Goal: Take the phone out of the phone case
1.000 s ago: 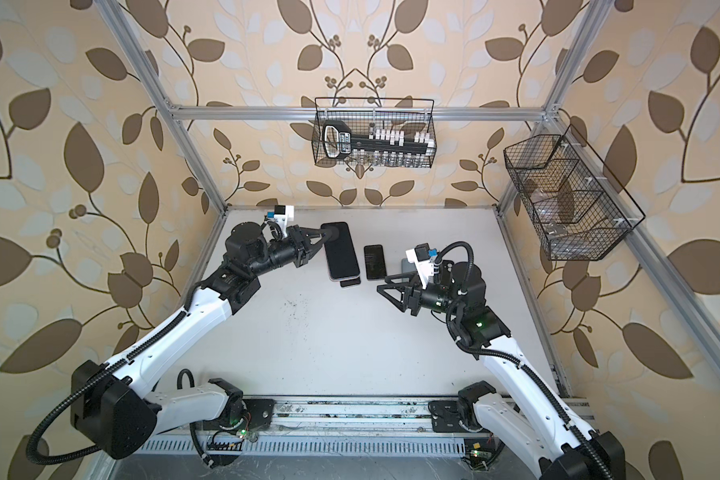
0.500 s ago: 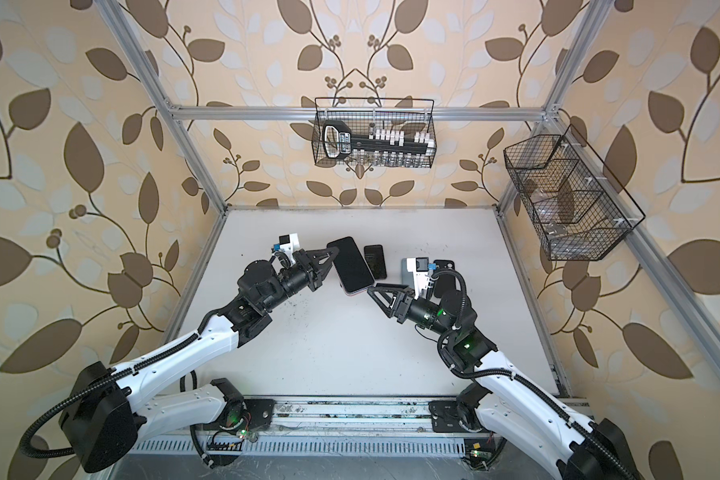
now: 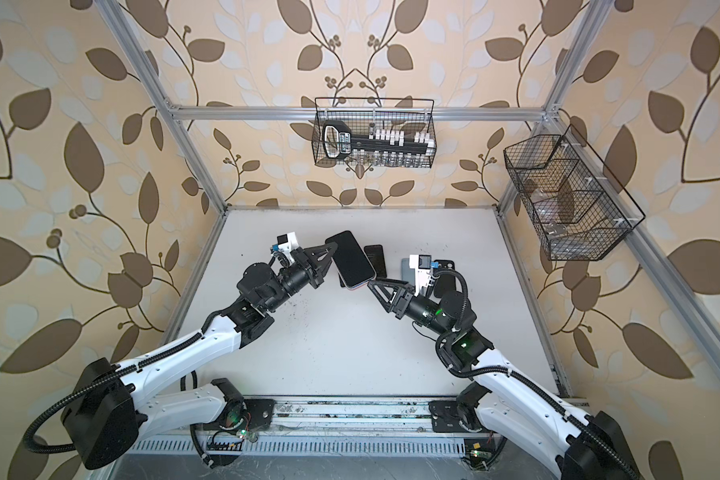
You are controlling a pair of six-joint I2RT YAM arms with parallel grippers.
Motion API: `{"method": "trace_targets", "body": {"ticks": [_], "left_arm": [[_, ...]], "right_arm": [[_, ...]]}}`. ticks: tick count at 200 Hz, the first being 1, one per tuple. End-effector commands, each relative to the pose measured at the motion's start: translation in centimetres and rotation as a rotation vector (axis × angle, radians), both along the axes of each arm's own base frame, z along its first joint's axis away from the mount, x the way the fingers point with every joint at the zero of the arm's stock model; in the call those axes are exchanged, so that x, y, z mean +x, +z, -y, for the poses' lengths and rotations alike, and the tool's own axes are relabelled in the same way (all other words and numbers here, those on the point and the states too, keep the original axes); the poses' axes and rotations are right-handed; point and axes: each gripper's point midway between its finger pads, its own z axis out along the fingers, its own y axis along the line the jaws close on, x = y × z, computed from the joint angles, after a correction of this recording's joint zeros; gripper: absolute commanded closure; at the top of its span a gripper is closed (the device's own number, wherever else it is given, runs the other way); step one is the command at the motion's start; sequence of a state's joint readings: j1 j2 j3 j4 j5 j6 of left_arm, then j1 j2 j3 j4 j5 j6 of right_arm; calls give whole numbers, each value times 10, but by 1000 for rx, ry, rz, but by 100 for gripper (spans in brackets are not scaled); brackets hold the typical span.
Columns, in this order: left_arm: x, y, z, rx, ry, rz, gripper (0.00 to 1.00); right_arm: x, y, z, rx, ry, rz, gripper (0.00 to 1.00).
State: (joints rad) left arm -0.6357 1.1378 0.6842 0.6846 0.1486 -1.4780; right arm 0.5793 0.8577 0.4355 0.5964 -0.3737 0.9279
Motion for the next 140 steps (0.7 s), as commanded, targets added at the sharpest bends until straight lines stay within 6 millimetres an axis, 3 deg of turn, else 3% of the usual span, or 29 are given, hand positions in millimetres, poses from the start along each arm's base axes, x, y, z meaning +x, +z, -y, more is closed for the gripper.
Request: {"method": "trace_targets", "body": {"ticks": [1, 80, 140], "left_arm": [[-12, 44, -1, -113, -27, 112, 100], [-22, 60, 10, -171, -76, 140, 100], [-32, 72, 15, -178, -104, 173, 100]], "right_arm": [[2, 3, 1, 24, -12, 5, 42], [12, -17, -3, 20, -22, -51, 44], [19, -28, 5, 55, -47, -83, 47]]}}
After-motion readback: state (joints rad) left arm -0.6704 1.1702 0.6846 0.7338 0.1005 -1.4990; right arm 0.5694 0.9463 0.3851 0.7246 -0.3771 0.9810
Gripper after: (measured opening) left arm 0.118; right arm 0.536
